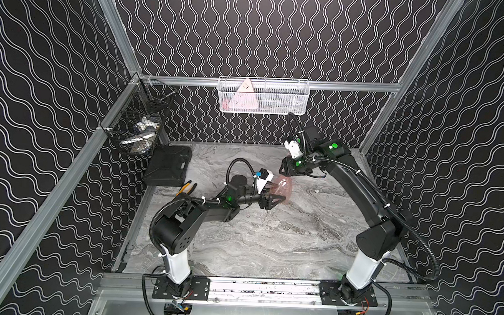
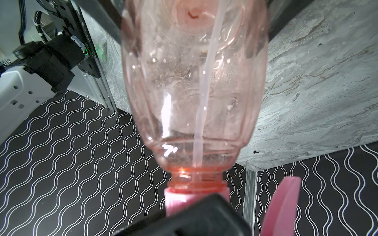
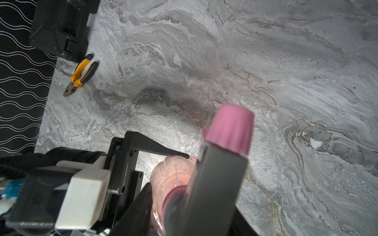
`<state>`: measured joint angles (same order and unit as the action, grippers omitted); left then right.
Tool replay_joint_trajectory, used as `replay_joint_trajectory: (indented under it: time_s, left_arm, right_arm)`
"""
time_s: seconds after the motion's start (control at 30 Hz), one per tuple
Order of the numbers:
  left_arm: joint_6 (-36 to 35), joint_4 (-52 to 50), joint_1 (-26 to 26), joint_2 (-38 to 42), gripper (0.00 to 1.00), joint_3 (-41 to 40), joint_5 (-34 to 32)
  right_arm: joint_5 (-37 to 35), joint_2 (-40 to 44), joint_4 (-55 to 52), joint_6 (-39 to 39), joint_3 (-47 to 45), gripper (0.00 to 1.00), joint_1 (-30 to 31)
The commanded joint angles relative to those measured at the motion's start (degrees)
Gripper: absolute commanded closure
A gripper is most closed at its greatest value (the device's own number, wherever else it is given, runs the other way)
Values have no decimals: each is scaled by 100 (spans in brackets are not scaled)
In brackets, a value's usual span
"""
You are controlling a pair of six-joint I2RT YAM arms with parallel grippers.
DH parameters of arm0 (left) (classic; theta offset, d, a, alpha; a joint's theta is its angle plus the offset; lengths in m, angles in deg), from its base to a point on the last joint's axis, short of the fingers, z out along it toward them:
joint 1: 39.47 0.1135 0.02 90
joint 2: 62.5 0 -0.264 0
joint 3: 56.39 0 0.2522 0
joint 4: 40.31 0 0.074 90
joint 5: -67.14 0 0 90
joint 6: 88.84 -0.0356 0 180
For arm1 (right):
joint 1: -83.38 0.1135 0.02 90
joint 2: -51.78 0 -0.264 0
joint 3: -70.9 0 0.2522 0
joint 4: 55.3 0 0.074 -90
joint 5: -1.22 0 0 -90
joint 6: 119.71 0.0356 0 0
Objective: Attach spray nozzles to spray bottles
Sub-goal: Screw the spray nozzle on the spray bottle.
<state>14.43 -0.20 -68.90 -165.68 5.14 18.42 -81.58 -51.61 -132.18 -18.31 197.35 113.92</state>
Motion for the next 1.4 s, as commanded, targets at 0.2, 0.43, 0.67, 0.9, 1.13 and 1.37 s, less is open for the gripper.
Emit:
replay_joint_trajectory:
  time_s: [0.2,0.43,0.67,0.9,1.13,1.37]
  left_arm:
    - [-150,63,16,82,75,35,-2]
    - [-202,-15,9,75,76,49,-79]
    - [-261,-8,13,96,77,27,-246]
    - [-262,6,13,106,76,5,-250]
    - [-380,-119,-68,69,78,44,-688]
    - [-987,-704,-285,191,79,31,-1614]
  right_arm:
    - [-67,17,-128,64,32,70,-7]
    - [-59,-39,-246,127,104,85,-9]
    - [116,-131,-181,505,-219,82,13]
    - [9,-67,-9,704,-337,90,13]
    - [-517,-117,65,1835,-352,100,196]
    - [-1461,-207,6,3937,-388,100,737]
